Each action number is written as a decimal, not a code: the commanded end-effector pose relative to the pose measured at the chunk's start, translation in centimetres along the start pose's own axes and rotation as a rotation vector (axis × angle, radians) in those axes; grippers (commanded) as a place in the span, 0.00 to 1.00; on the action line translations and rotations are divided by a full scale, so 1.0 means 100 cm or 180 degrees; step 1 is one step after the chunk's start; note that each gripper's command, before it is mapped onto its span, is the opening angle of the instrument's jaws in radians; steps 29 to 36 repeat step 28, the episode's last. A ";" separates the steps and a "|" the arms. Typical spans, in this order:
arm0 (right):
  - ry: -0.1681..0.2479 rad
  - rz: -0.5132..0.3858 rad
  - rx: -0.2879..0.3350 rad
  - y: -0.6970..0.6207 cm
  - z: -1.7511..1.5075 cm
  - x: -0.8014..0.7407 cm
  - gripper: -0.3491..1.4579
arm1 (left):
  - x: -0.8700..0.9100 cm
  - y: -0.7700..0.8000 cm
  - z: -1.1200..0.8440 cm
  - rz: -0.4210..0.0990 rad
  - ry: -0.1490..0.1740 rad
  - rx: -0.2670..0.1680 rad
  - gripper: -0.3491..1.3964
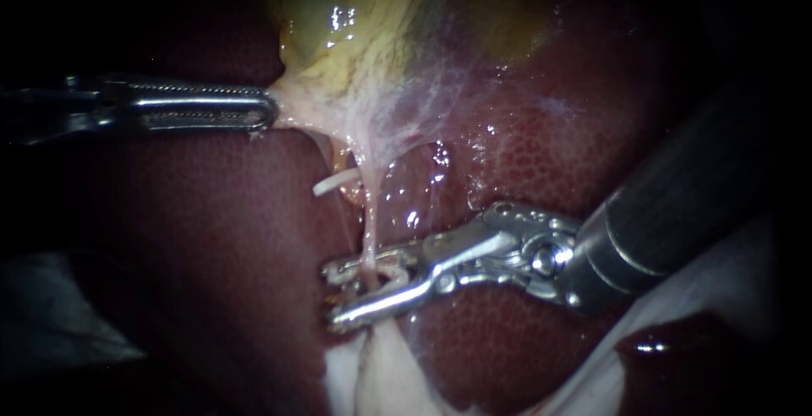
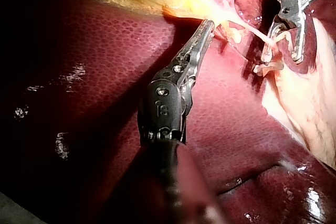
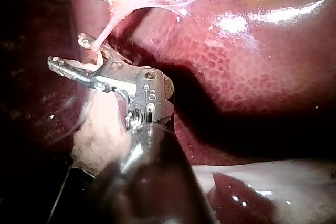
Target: Clipping first clip right tube
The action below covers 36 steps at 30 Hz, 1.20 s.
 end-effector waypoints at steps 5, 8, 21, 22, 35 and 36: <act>0.0002 0.0133 0.0006 0.0001 -0.0001 -0.0003 0.36 | 0.0000 0.0000 0.0000 0.0001 0.0000 -0.0002 0.00; 0.0000 0.0171 0.0008 0.0000 -0.0003 -0.0004 0.28 | 0.0000 0.0000 0.0000 0.0001 0.0000 -0.0001 0.00; -0.0007 0.0282 0.0016 0.0000 -0.0012 -0.0008 0.00 | 0.0000 0.0000 0.0001 0.0001 0.0000 -0.0001 0.00; -0.0007 0.0282 0.0017 0.0000 -0.0013 -0.0008 0.00 | 0.0000 0.0000 0.0001 0.0001 0.0000 -0.0001 0.00; -0.0009 0.0281 0.0017 0.0000 -0.0012 -0.0008 0.00 | 0.0000 0.0000 0.0001 0.0001 0.0000 0.0000 0.00; -0.0009 0.0281 0.0017 0.0000 -0.0012 -0.0008 0.00 | 0.0000 0.0000 0.0001 0.0001 0.0000 0.0000 0.00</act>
